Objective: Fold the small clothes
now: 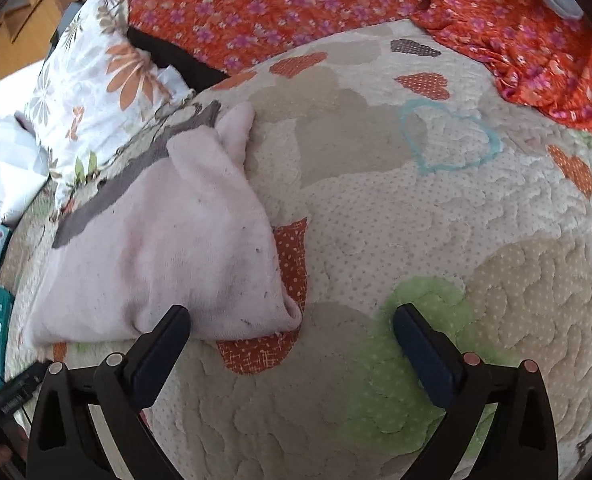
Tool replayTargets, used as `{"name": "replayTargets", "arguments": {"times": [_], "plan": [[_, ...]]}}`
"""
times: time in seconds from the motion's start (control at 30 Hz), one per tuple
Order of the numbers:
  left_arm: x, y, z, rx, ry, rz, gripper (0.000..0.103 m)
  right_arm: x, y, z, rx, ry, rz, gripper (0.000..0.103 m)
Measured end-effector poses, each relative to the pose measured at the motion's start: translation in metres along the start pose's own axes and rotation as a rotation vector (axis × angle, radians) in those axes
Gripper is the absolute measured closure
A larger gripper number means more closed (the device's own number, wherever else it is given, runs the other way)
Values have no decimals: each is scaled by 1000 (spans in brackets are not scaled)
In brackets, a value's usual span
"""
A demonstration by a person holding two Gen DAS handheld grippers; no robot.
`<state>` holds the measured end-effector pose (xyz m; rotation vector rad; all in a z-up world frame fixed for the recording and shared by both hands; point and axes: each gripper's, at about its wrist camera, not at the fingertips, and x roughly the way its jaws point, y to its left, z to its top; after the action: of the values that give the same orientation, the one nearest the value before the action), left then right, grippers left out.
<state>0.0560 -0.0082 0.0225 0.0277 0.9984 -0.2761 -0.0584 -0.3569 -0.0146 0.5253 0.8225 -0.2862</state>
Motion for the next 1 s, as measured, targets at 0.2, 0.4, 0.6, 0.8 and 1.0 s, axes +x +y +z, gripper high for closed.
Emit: {"name": "replayTargets", "arguments": {"times": [0.2,0.4,0.6,0.8,1.0], "plan": [[-15,38,17,-133,-76,59,39,0,2,-1,-10,9,-7,0],[-8,76,23,-231,-63,155,32,-2,1,-1,6,10,-2,0],[3,105,36,-336,3,22,26,-10,-9,0,92,-2,67,2],[38,119,53,-413,75,-165,25,-17,-18,1,162,-24,164,27],[59,99,66,-313,87,-298,13,3,-13,-1,220,48,326,36]]}}
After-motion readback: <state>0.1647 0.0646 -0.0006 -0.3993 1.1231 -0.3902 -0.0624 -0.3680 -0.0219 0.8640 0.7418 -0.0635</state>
